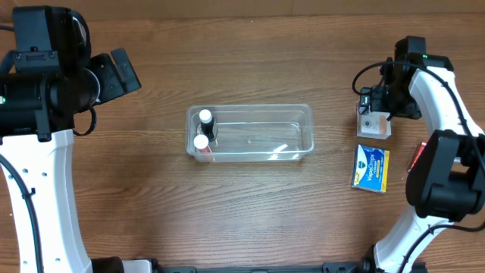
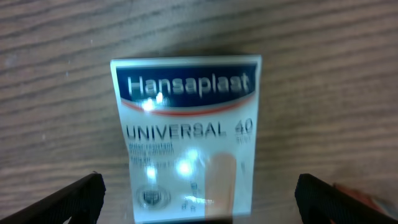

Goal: Pack container

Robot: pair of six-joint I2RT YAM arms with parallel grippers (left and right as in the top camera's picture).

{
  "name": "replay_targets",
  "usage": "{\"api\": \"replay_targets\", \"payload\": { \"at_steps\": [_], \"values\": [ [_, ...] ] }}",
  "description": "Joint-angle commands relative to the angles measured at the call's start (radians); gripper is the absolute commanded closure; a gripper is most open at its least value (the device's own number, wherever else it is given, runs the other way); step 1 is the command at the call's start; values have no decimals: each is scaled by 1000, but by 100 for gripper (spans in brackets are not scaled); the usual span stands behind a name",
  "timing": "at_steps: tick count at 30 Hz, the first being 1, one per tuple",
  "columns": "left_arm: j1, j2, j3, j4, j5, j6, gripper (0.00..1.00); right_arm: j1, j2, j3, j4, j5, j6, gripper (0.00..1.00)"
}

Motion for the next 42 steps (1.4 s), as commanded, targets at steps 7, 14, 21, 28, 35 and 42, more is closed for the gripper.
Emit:
{"api": "replay_targets", "payload": {
  "at_steps": [7, 14, 21, 28, 35, 42],
  "values": [
    [4, -3, 3, 8, 9, -10, 0, -6, 121, 17, 42, -35, -31, 0],
    [4, -3, 3, 8, 9, -10, 0, -6, 139, 15, 44, -35, -31, 16],
    [4, -3, 3, 8, 8, -10, 0, -6, 132, 37, 27, -35, 3, 30],
    [4, -3, 3, 9, 8, -6, 0, 35, -28, 189, -121, -40, 49, 28],
    [4, -3, 3, 11, 8, 2, 0, 264, -341, 237, -222, -120, 216, 29],
    [4, -3, 3, 10, 8, 6, 0, 565, -372, 169, -239, -114, 378, 25]
  ]
}}
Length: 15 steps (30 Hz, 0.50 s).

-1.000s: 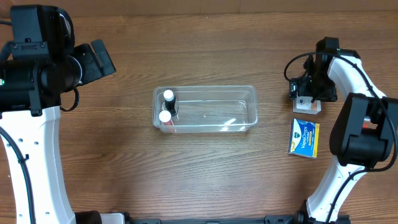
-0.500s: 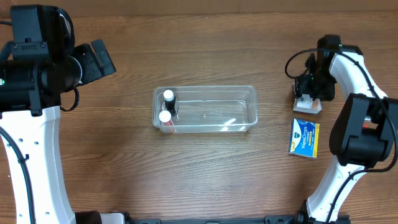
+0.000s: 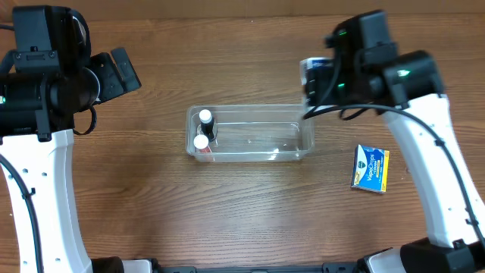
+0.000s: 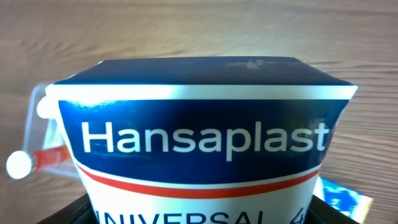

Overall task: Pack container
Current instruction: 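Carry the Hansaplast box into the container's right end and release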

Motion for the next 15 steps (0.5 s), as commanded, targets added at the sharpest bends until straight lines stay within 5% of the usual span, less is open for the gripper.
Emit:
{"api": "replay_targets", "payload": {
  "at_steps": [1, 15],
  "values": [
    [5, -3, 3, 1, 8, 9, 0, 95, 13, -84, 34, 4, 119, 25],
    [4, -3, 3, 0, 8, 12, 0, 139, 27, -497, 373, -1, 144, 27]
  ]
}}
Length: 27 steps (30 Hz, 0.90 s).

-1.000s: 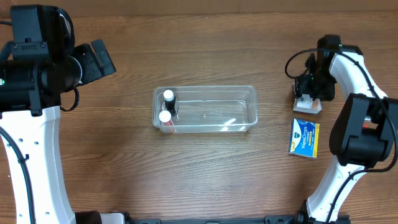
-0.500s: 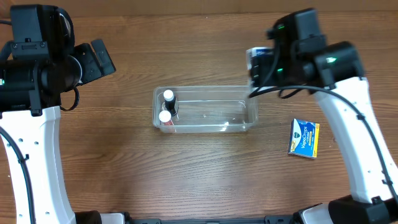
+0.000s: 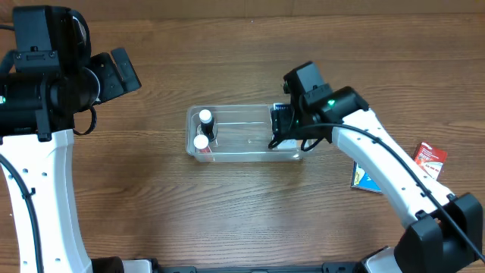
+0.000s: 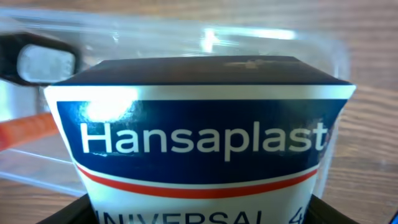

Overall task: Pack container
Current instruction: 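Carry the Hansaplast box into the container's right end and release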

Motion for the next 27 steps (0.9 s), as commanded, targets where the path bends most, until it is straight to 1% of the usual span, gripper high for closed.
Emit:
{"api": "replay_targets", "payload": {
  "at_steps": [1, 8, 11, 13, 14, 16, 18, 20, 23, 27],
  "values": [
    [4, -3, 3, 0, 8, 11, 0, 0, 16, -38, 43, 5, 8, 27],
    [4, -3, 3, 0, 7, 11, 0, 0, 121, -38, 80, 17, 8, 27],
    [4, -3, 3, 1, 7, 11, 0, 0, 123, -37, 93, 63, 8, 23],
    [4, -3, 3, 1, 7, 11, 0, -1, 123, -36, 95, 77, 6, 19],
    [4, -3, 3, 1, 7, 11, 0, -1, 123, -36, 95, 78, 0, 15],
    [4, -3, 3, 1, 7, 11, 0, -1, 122, -35, 96, 90, 0, 0],
    [4, -3, 3, 1, 7, 11, 0, -1, 122, -30, 93, 96, 0, 0],
    [4, -3, 3, 1, 7, 11, 0, 0, 103, -7, 71, 109, 1, 0],
    [4, -3, 3, 1, 7, 11, 0, -1, 29, 58, 18, 172, 1, 0],
    [4, -3, 3, 0, 5, 11, 0, -39, -133, 168, -97, 323, 2, 0]
  ]
}}
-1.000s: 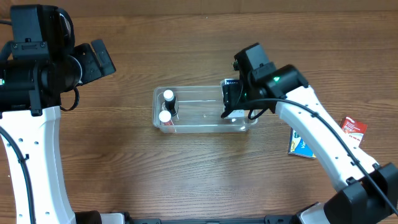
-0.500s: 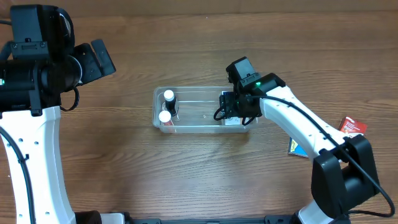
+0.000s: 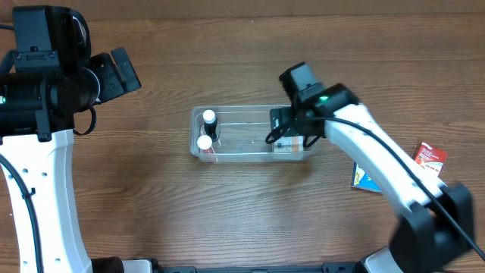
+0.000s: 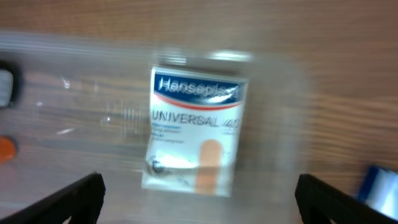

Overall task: Pack container
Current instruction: 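Carry the Hansaplast box into the container's right end and release, then move the right gripper to the blue VapoDrops box and grasp it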

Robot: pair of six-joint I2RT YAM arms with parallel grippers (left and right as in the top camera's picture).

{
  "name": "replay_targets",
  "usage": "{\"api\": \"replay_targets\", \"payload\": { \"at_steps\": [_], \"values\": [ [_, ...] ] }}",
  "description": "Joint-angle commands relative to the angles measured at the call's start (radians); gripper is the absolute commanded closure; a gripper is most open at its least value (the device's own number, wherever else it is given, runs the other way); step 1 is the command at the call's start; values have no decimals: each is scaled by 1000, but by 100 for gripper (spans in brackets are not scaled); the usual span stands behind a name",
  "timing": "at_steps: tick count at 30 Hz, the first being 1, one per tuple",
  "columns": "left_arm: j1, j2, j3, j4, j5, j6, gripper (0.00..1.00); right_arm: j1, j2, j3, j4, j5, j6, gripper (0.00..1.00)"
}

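A clear plastic container [image 3: 250, 110] lies in the middle of the table. Two white-capped bottles [image 3: 207, 129] stand at its left end. The white and blue Hansaplast box [image 4: 196, 140] lies flat on the container's floor at its right end and shows as the box [image 3: 286, 146] below the arm in the overhead view. My right gripper [image 4: 199, 190] hangs open above that box, its dark fingertips [image 4: 78, 199] wide apart and clear of it. My left gripper [image 3: 121, 72] is held high at the far left; its jaws do not show.
A blue and yellow box [image 3: 362, 179] lies on the wood to the right of the container, partly under my right arm. A small red packet [image 3: 429, 157] lies further right. The wooden table [image 3: 250, 220] runs wide around the container.
My right gripper was shut on the Hansaplast box over the container's right end. Now it is open and the box lies flat inside the container. The left arm has not moved.
The Hansaplast box first lay on the table at the far right between my open right fingers. Then it was held in the shut gripper near the container's right corner, then over the container's right end. Now it rests inside, released.
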Motion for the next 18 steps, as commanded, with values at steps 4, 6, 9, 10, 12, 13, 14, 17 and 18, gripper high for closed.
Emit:
{"api": "replay_targets", "payload": {
  "at_steps": [4, 6, 9, 10, 12, 13, 14, 17, 18],
  "values": [
    [4, -3, 3, 0, 5, 8, 0, -200, -292, 110, -145, 167, 31, 0],
    [4, -3, 3, 0, 5, 8, 0, -312, -312, 99, -198, 141, 34, 0],
    [4, -3, 3, 0, 5, 8, 0, -442, -304, 42, -222, 40, -23, 0],
    [4, -3, 3, 1, 5, 8, 0, -480, -296, -7, -210, -18, -56, 0],
    [4, -3, 3, 1, 5, 8, 0, -516, -278, -98, -186, -47, -66, 0],
    [4, -3, 3, 1, 5, 8, 0, -526, -267, -139, -172, -47, -71, 0],
    [4, -3, 3, 0, 5, 8, 0, -540, -247, -232, -116, -47, -74, 0],
    [4, -3, 3, 0, 5, 9, 0, -544, -204, -345, -34, -47, -74, 0],
    [4, -3, 3, 1, 5, 9, 0, -544, -195, -363, -20, -47, -74, 0]
  ]
}}
